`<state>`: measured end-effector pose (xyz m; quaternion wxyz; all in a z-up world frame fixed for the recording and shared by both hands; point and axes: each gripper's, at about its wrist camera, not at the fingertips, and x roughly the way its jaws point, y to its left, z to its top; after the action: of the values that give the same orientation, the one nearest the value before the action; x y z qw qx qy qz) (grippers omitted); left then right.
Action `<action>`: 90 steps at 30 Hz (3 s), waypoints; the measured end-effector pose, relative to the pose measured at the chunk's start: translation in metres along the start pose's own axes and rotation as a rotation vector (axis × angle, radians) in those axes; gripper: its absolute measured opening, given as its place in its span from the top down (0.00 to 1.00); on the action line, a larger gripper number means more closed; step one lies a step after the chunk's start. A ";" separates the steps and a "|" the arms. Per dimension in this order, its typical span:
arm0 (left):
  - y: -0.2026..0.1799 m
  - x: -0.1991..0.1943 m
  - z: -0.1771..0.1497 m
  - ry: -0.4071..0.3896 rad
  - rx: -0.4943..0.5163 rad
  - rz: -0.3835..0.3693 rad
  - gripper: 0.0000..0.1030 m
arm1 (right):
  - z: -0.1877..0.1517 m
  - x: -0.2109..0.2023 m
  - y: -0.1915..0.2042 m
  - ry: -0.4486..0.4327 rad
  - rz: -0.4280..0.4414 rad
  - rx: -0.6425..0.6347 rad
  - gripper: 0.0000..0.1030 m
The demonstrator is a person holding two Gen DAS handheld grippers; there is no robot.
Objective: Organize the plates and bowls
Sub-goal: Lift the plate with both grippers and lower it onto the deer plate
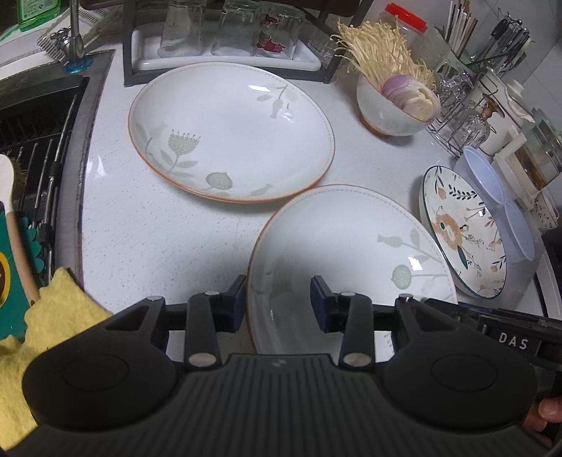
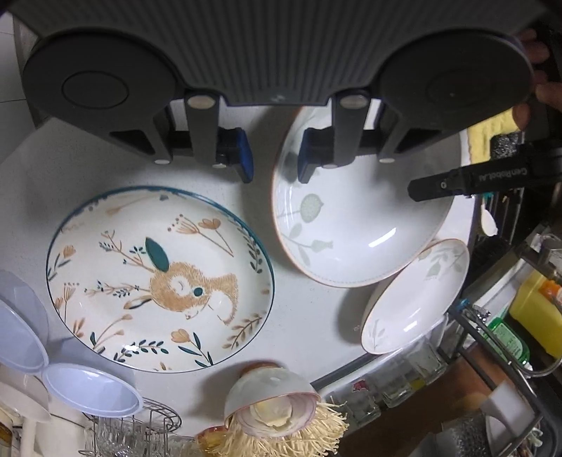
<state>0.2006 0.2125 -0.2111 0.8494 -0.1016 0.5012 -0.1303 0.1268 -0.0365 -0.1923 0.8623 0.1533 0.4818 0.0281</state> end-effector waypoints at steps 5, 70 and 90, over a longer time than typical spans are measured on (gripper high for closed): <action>0.002 0.003 0.003 0.007 0.010 -0.024 0.59 | 0.003 0.007 0.003 0.000 0.027 -0.003 0.74; -0.186 0.063 0.066 0.191 0.083 0.012 0.59 | 0.094 -0.037 -0.164 -0.027 0.092 0.096 0.78; -0.221 0.084 0.064 0.224 0.110 0.124 0.59 | 0.100 -0.028 -0.180 0.026 0.031 0.029 0.78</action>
<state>0.2692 -0.0209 -0.1825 0.7988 -0.0085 0.5903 -0.1155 0.1775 -0.2372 -0.1731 0.8531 0.1728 0.4909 0.0363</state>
